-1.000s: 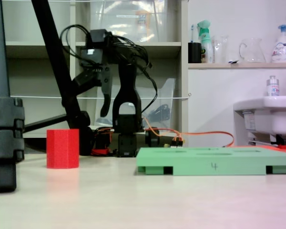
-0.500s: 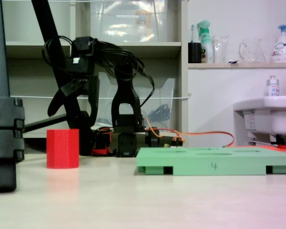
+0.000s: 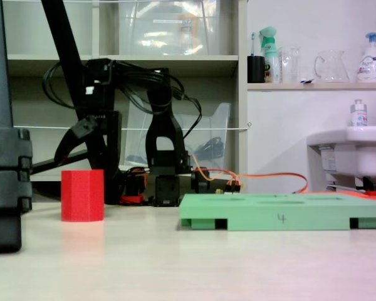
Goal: Put the octagonal pillar block into the corresponding hole
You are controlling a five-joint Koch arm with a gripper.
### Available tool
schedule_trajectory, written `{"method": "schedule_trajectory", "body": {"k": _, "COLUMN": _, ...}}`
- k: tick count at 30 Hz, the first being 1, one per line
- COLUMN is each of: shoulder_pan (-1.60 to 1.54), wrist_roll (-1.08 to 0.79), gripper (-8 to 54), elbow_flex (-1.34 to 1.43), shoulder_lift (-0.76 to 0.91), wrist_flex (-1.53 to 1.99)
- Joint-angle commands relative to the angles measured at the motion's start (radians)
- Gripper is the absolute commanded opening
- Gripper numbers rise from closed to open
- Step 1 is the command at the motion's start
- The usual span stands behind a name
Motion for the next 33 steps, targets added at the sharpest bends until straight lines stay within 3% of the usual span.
{"method": "schedule_trajectory", "body": {"k": 1, "shoulder_pan": 0.011, "wrist_roll": 0.003, "gripper": 52.1, "elbow_flex": -0.035, "shoulder_lift": 0.015, "wrist_flex": -0.021}}
{"method": "schedule_trajectory", "body": {"k": 21, "shoulder_pan": -0.020, "wrist_roll": -0.028, "gripper": 51.9, "elbow_flex": -0.130, "shoulder_lift": -0.149, "wrist_flex": -0.040}}
{"method": "schedule_trajectory", "body": {"k": 22, "shoulder_pan": -0.020, "wrist_roll": -0.020, "gripper": 51.1, "elbow_flex": -0.130, "shoulder_lift": -0.161, "wrist_flex": -0.034}}
{"method": "schedule_trajectory", "body": {"k": 25, "shoulder_pan": -0.017, "wrist_roll": -0.014, "gripper": 36.6, "elbow_flex": -0.132, "shoulder_lift": -0.192, "wrist_flex": -0.017}}
{"method": "schedule_trajectory", "body": {"k": 27, "shoulder_pan": -0.009, "wrist_roll": -0.011, "gripper": 30.6, "elbow_flex": -0.135, "shoulder_lift": -0.207, "wrist_flex": 0.026}}
{"method": "schedule_trajectory", "body": {"k": 33, "shoulder_pan": -0.021, "wrist_roll": 0.005, "gripper": 29.4, "elbow_flex": -0.222, "shoulder_lift": -0.281, "wrist_flex": 0.227}}
